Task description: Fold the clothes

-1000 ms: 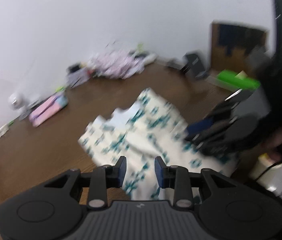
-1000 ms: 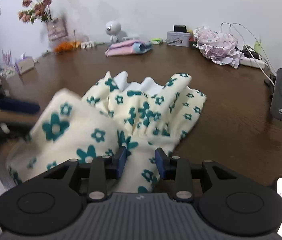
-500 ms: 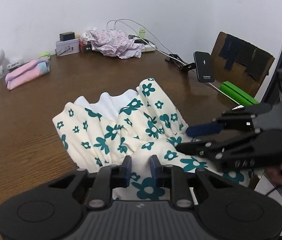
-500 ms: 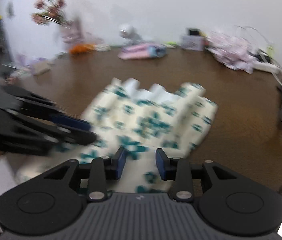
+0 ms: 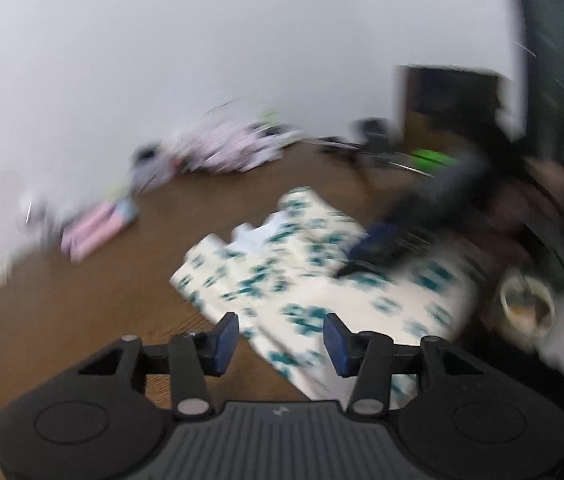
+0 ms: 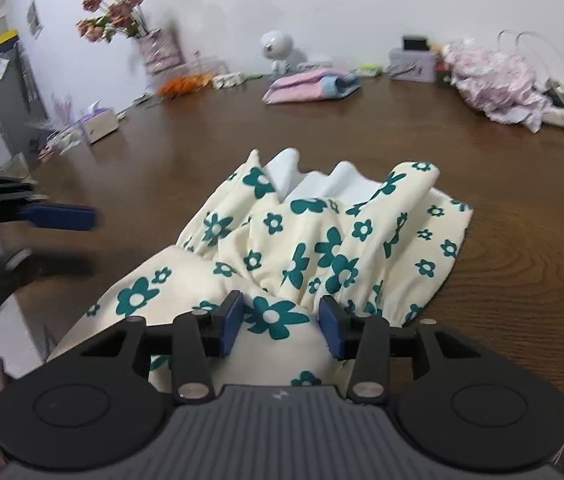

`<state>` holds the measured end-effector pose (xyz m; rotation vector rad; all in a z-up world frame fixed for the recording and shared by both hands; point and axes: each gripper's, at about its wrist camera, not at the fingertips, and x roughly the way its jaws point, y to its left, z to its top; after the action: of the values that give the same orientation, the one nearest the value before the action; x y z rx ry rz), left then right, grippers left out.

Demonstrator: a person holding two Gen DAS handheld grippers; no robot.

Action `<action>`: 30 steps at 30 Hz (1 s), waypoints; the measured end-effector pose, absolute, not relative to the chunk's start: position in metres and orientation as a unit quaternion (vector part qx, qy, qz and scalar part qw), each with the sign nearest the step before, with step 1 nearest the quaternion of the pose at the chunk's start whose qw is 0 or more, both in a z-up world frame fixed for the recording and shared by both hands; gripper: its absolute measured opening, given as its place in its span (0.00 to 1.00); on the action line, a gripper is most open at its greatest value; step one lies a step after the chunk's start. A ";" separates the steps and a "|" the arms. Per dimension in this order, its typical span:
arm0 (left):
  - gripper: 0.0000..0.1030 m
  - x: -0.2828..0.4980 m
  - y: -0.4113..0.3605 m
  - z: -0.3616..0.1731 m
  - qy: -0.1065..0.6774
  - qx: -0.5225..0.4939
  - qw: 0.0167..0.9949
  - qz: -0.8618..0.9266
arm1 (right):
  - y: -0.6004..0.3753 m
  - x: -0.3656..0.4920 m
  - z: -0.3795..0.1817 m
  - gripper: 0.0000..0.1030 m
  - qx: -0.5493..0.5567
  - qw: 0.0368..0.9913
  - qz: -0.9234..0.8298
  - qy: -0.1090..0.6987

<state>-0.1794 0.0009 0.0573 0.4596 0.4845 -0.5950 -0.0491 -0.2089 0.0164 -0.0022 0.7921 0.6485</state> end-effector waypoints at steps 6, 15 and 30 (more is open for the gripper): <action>0.70 -0.255 -0.028 0.011 0.126 0.400 0.841 -0.341 | -0.210 -0.068 0.018 0.41 -0.013 0.857 0.339 0.388; 0.70 -0.236 -0.041 -0.046 0.035 0.504 0.800 -0.324 | -0.212 -0.091 0.021 0.41 -0.023 0.844 0.356 0.400; 0.53 -0.142 -0.026 0.010 0.207 0.349 0.795 -0.451 | -0.235 -0.222 0.045 0.99 -0.297 0.789 0.513 0.161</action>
<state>-0.1416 -0.0260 0.0104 0.7495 0.4451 -0.9701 -0.2216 -0.2353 0.0449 -0.6395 0.3476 1.1038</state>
